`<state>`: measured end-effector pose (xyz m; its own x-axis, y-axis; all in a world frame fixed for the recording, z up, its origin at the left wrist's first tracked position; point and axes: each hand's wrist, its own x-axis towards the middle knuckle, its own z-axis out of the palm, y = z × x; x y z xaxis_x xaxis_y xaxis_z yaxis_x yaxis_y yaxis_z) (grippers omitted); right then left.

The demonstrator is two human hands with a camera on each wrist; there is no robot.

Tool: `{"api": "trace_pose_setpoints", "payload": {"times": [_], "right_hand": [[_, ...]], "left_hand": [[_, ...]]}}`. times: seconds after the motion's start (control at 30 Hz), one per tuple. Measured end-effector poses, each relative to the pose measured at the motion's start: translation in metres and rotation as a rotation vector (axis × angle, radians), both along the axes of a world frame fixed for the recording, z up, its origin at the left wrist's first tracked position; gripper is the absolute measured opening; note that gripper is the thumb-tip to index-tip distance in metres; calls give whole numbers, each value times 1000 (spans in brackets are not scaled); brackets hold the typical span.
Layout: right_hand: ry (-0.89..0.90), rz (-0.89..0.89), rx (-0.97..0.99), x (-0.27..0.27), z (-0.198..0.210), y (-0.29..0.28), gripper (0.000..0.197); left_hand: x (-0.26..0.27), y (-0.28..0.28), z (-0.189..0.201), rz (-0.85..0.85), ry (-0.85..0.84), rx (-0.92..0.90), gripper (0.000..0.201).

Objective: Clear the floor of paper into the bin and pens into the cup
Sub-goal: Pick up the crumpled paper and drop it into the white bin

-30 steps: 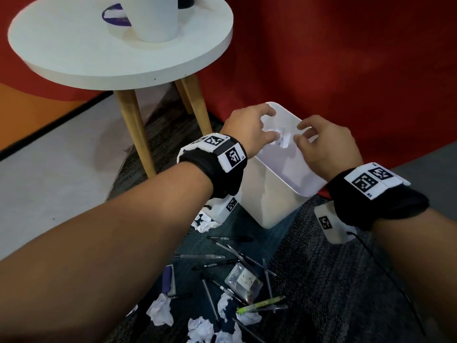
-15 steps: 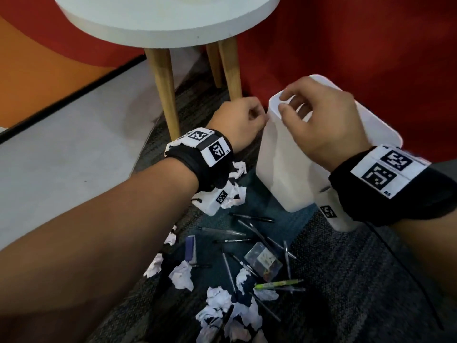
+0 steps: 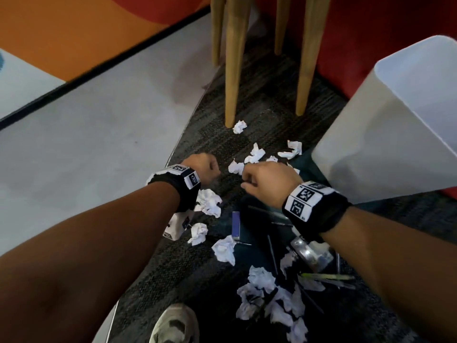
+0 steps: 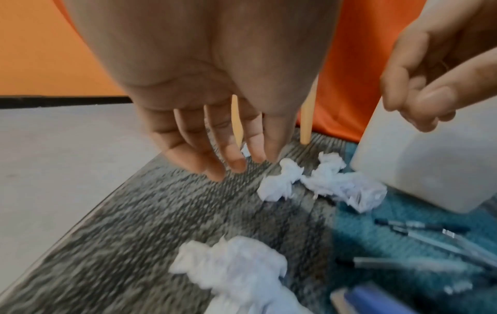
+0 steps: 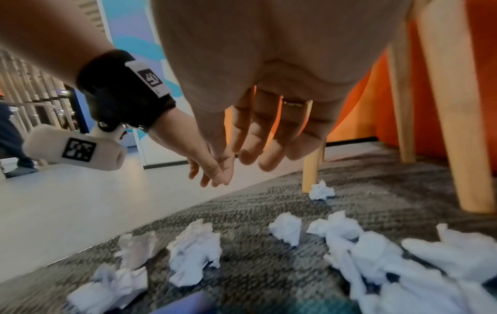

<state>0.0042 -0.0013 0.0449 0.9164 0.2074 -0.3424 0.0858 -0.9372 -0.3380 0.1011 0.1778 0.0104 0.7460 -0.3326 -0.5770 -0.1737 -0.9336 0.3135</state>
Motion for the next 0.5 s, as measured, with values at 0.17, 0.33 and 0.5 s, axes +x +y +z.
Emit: {"api": "trace_pose_setpoints", "payload": {"times": [0.17, 0.33, 0.5], "right_hand": [[190, 122, 27, -6, -38, 41, 21], [289, 379, -23, -31, -65, 71, 37], [268, 643, -126, -62, -88, 90, 72]], "left_hand": [[-7, 34, -38, -152, 72, 143, 43], [-15, 41, -66, -333, 192, 261, 78], [-25, 35, -80, -425, 231, 349, 90]]}}
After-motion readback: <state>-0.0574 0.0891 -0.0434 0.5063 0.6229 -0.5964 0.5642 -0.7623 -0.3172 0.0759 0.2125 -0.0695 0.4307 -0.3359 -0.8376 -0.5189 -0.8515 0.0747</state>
